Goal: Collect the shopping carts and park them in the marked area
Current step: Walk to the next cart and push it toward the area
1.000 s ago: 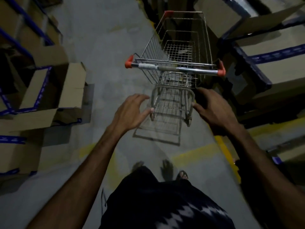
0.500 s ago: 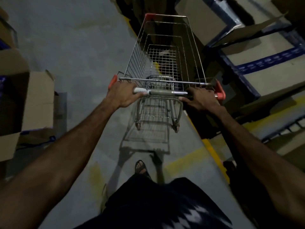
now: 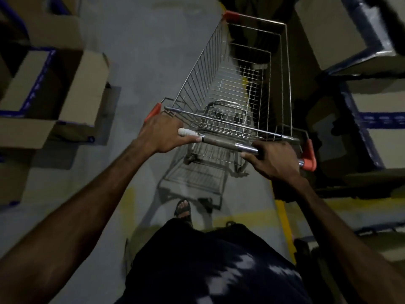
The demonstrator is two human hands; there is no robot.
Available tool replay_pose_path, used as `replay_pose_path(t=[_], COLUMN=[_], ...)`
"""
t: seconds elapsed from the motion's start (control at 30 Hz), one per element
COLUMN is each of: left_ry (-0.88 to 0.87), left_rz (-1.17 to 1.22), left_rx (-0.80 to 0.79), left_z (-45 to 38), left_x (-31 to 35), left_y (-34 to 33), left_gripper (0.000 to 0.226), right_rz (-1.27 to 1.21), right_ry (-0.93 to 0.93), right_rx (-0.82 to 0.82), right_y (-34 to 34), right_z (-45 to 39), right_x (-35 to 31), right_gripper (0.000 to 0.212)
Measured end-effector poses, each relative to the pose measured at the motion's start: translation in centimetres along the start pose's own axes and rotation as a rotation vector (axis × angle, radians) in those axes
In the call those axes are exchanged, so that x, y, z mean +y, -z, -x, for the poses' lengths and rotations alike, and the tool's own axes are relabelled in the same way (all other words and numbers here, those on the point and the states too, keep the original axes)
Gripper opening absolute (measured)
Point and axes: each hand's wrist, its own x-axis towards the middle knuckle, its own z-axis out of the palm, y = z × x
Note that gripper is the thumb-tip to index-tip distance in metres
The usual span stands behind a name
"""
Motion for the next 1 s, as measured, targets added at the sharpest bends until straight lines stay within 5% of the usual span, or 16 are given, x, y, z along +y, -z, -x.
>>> replay_pose_path(t=[0.43,0.77,0.9,1.0], left_ry=[0.591,1.027,0.996,1.081], left_rz=[0.044,0.165,-0.025,-0.041], left_rx=[0.027,0.016,0.393,0.473], left_z=[18.0,31.7,39.5,43.5], left_x=[11.7,20.3,22.5,23.6], left_y=[-3.4,-4.2,-7.5,-8.8], left_gripper=[0.090,0.076,0.058,0.070], right_rz=[0.037,0.153,0.142,0.127], right_ry=[0.568,0.915,1.056,1.120], right_rx=[-0.119,-0.235,-0.297,-0.351], right_y=[0.8,0.2,-0.5,-0.6], right_z=[1.0,3.2,6.2,8.3], right_x=[1.6,-6.4,-12.3,-16.0], right_gripper=[0.066,0.071,0.071,0.065])
